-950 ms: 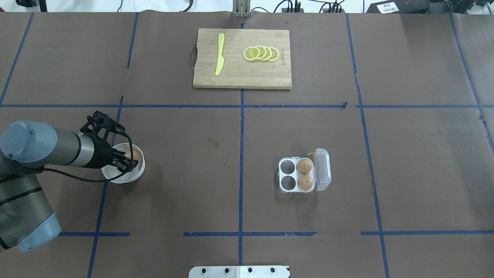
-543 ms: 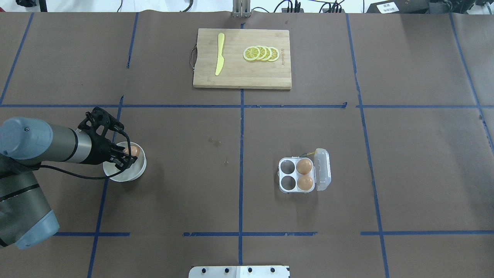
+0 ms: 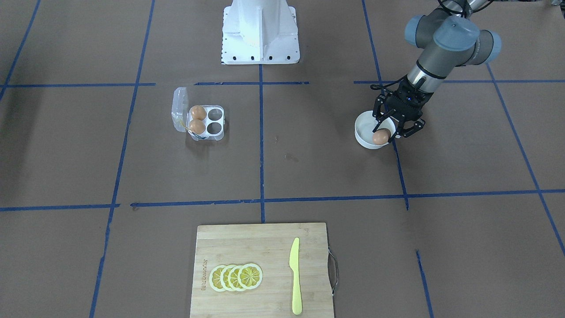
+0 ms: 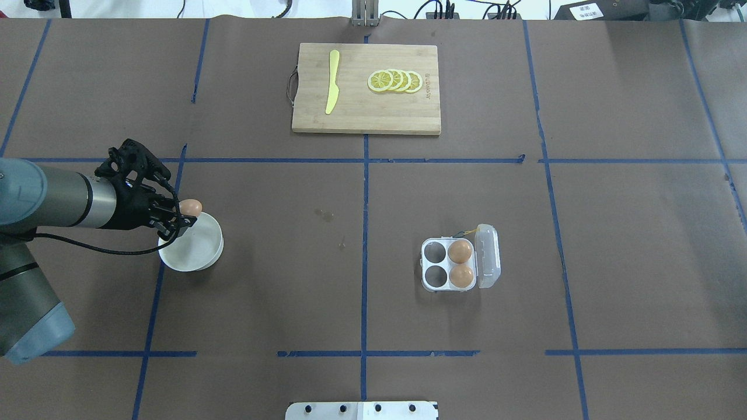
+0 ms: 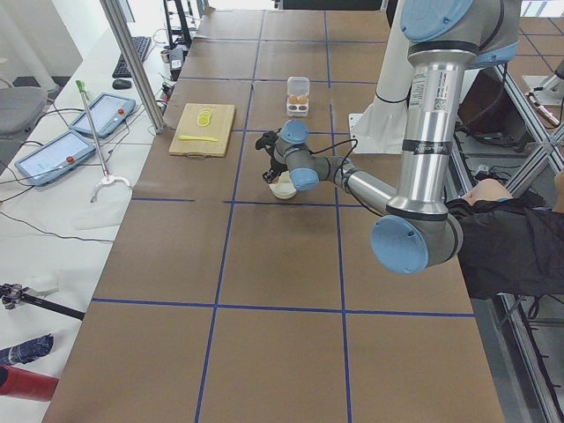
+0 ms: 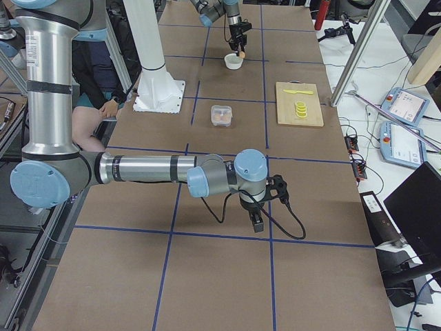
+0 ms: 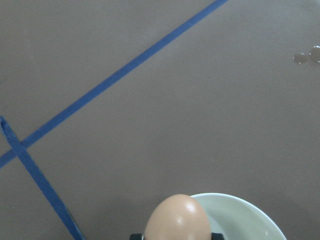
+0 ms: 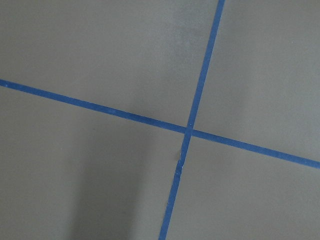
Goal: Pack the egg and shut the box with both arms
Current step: 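Lift the brown egg out of the bowl with the left gripper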
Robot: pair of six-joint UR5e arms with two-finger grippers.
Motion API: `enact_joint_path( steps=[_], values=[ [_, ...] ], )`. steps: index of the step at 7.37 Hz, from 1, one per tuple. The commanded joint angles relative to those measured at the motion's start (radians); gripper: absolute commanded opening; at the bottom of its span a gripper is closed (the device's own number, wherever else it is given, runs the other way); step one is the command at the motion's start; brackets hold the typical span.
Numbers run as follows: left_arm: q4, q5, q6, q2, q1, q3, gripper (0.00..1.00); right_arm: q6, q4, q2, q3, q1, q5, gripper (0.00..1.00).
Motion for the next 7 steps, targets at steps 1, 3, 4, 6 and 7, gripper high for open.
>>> enact_joint_path(
  steps=[1, 3, 4, 6, 7],
  values=[
    [-0.19, -0.003, -0.022, 0.013, -0.004, 0.006, 0.11, 0.0, 0.0, 0.001, 0.001, 0.0, 0.0, 1.0],
    [-0.306, -0.003, -0.1, -0.014, 0.007, 0.018, 0.12, 0.002, 0.0, 0.004, 0.004, 0.0, 0.0, 1.0],
    [-0.368, -0.001, -0.112, -0.072, 0.009, 0.07, 0.12, 0.002, 0.0, 0.005, 0.004, 0.0, 0.0, 1.0],
    [-0.535, 0.0, -0.114, -0.18, 0.012, 0.179, 0.11, 0.002, 0.0, 0.007, 0.004, 0.0, 0.0, 1.0],
    [-0.582, -0.001, -0.109, -0.212, 0.018, 0.193, 0.11, 0.002, 0.0, 0.007, 0.004, 0.0, 0.0, 1.0]
  ],
)
